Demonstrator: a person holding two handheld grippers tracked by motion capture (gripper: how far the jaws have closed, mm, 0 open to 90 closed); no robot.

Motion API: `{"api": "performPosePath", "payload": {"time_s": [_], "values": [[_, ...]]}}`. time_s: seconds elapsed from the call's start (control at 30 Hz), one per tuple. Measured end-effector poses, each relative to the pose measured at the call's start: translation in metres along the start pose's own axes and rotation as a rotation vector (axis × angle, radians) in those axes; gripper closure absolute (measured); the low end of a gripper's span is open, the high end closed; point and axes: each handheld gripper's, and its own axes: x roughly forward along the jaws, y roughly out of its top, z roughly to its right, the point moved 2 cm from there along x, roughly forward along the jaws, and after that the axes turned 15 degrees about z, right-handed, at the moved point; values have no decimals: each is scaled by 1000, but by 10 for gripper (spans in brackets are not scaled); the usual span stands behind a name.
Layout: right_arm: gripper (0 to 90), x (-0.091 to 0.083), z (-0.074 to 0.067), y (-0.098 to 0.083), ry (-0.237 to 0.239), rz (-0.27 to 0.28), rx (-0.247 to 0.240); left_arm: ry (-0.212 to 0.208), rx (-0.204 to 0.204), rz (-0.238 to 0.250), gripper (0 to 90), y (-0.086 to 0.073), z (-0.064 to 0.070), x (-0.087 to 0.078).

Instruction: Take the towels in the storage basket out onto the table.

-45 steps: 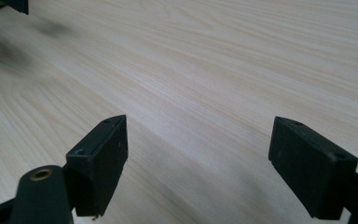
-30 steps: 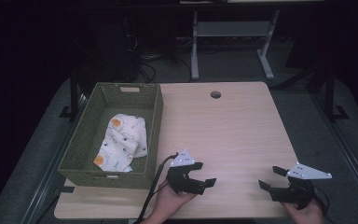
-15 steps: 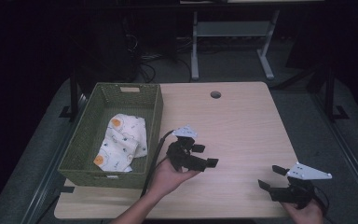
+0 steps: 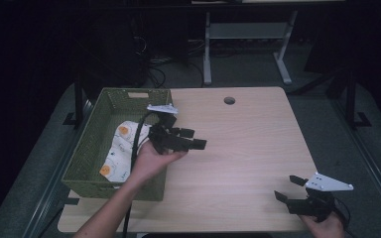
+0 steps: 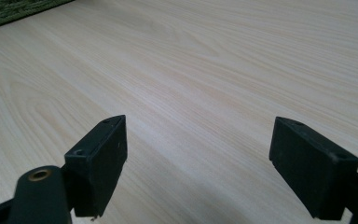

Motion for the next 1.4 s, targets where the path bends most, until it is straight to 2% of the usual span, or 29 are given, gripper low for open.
{"api": "performPosePath", "payload": {"time_s": [0.23,0.33,0.47,0.63,0.73,0.77,0.8,0.93,1.13,1.23,1.4], "values": [[183,2,-2,0,5,-8,-19,66,-26,18,235,6,-28,-35],[183,2,-3,1,0,-4,-17,115,-48,28,235,4,-41,-52],[183,3,-4,1,2,-11,-21,175,-53,36,236,3,-55,-69],[183,5,-5,2,0,-13,-31,244,-56,23,240,2,-71,-85],[183,6,-5,2,0,-14,-34,288,-71,12,249,-1,-83,-92],[183,7,-6,2,4,-19,-38,318,-78,2,249,-4,-90,-96],[183,7,-6,2,4,-19,-38,318,-78,2,249,-4,-90,-96],[183,6,-6,2,4,-16,-38,366,-102,-9,254,-10,-103,-101],[183,5,-6,2,8,-16,-35,454,-128,-83,261,-19,-120,-105],[183,5,-6,3,8,-16,-36,482,-142,-94,264,-21,-126,-106],[183,5,-7,4,5,-10,-38,554,-149,-169,270,-27,-138,-107]]}}
